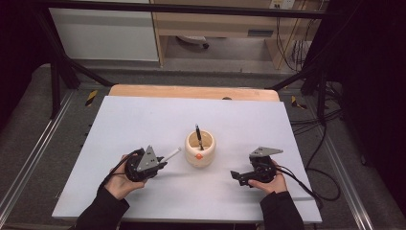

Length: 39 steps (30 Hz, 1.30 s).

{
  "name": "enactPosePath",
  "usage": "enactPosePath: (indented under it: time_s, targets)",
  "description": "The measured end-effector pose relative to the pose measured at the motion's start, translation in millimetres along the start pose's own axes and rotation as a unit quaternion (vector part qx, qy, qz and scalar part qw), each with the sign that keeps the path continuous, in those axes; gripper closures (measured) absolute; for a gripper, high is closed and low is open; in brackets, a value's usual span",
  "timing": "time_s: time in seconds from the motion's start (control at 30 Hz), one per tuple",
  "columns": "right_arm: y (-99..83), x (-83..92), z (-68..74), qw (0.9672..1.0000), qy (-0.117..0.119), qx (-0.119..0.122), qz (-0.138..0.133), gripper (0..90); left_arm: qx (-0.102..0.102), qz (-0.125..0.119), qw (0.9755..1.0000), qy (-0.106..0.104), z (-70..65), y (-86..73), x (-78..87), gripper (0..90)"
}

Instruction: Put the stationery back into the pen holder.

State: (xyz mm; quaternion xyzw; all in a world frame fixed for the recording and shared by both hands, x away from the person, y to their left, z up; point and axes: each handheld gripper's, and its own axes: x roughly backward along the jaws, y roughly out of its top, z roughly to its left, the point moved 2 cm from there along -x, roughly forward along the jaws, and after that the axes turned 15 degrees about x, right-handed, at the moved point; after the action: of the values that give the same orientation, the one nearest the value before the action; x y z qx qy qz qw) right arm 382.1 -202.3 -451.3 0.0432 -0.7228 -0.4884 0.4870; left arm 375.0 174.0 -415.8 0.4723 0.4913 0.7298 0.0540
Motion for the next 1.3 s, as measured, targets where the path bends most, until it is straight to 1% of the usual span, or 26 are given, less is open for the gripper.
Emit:
enactPosePath:
  time_s: [0.07, 0.13, 0.23, 0.3, 0.33, 0.37, 0.47, 0.53, 0.57, 0.6, 0.63, 0.73, 0.8, 0.87, 0.9, 0.97, 1.07, 1.13, 1.27, 1.3]
  targets:
    - [-3.7, 0.2, -1.8, 1.0000, -0.001, -0.005, -0.002, 0.7, 0.020, -0.009, 0.9998, -0.001, 1.8, 1.7, 0.4, 78.2]
    - [-6.0, 0.9, -3.7, 1.0000, -0.006, 0.002, -0.007, 0.7, 0.032, -0.016, 0.9994, -0.002, 3.3, 3.3, 1.3, 78.2]
    - [-7.3, 2.3, -4.2, 0.9999, -0.004, 0.005, -0.009, 0.6, 0.053, -0.022, 0.9983, -0.003, 5.6, 5.4, 2.0, 78.2]
    - [-8.3, 3.0, -4.7, 0.9999, -0.004, 0.012, -0.007, 0.6, 0.069, -0.025, 0.9973, -0.003, 7.7, 6.8, 2.0, 78.2]
    - [-9.1, 3.1, -5.1, 0.9999, -0.004, 0.015, -0.004, 0.7, 0.083, -0.027, 0.9962, -0.007, 8.7, 7.5, 2.0, 78.2]
    - [-9.7, 3.0, -5.6, 0.9998, -0.003, 0.018, -0.003, 0.6, 0.091, -0.029, 0.9954, -0.008, 9.9, 8.4, 2.1, 78.2]
    - [-11.6, 3.1, -6.1, 0.9997, -0.002, 0.023, 0.004, 0.7, 0.112, -0.035, 0.9930, -0.015, 12.5, 11.8, 2.5, 78.2]
    - [-12.3, 3.8, -6.8, 0.9997, -0.002, 0.023, 0.006, 0.6, 0.122, -0.038, 0.9917, -0.017, 13.8, 14.5, 2.8, 78.2]
    - [-12.7, 4.6, -7.5, 0.9996, -0.002, 0.026, 0.006, 0.7, 0.131, -0.041, 0.9904, -0.021, 14.4, 16.1, 3.2, 78.3]
    - [-12.9, 5.2, -7.6, 0.9997, -0.001, 0.022, 0.004, 0.7, 0.137, -0.044, 0.9893, -0.023, 15.1, 17.8, 3.6, 78.3]
    - [-13.3, 5.6, -8.3, 0.9997, -0.001, 0.025, 0.001, 0.6, 0.144, -0.047, 0.9881, -0.025, 15.7, 19.5, 4.0, 78.2]
    - [-13.8, 7.4, -9.4, 0.9997, -0.001, 0.023, -0.001, 0.6, 0.165, -0.055, 0.9843, -0.031, 17.3, 25.1, 5.2, 78.2]
    - [-14.1, 8.1, -9.8, 0.9998, -0.002, 0.021, -0.001, 0.6, 0.175, -0.059, 0.9821, -0.036, 17.9, 29.0, 5.5, 78.2]
    - [-14.4, 8.4, -10.2, 0.9997, -0.002, 0.023, 0.001, 0.6, 0.179, -0.062, 0.9811, -0.037, 18.0, 32.8, 5.1, 78.2]
    - [-14.6, 8.4, -10.4, 0.9997, -0.001, 0.023, 0.000, 0.6, 0.183, -0.063, 0.9803, -0.040, 17.9, 34.8, 4.8, 78.3]
    - [-15.0, 8.5, -10.6, 0.9998, -0.001, 0.022, 0.001, 0.6, 0.186, -0.066, 0.9796, -0.040, 17.5, 39.0, 4.6, 78.2]
    - [-15.4, 8.9, -11.6, 0.9998, -0.002, 0.022, -0.001, 0.6, 0.193, -0.075, 0.9774, -0.043, 16.5, 46.6, 4.5, 78.2]
    - [-15.6, 9.2, -11.7, 0.9998, -0.001, 0.022, -0.001, 0.6, 0.194, -0.080, 0.9766, -0.045, 15.5, 52.4, 4.8, 78.3]
    - [-15.8, 9.0, -11.4, 0.9997, -0.001, 0.023, 0.000, 0.6, 0.199, -0.094, 0.9743, -0.047, 13.6, 64.7, 5.2, 78.3]
    - [-15.8, 9.1, -11.4, 0.9997, -0.001, 0.023, 0.000, 0.6, 0.200, -0.095, 0.9741, -0.046, 13.0, 67.8, 5.0, 78.3]
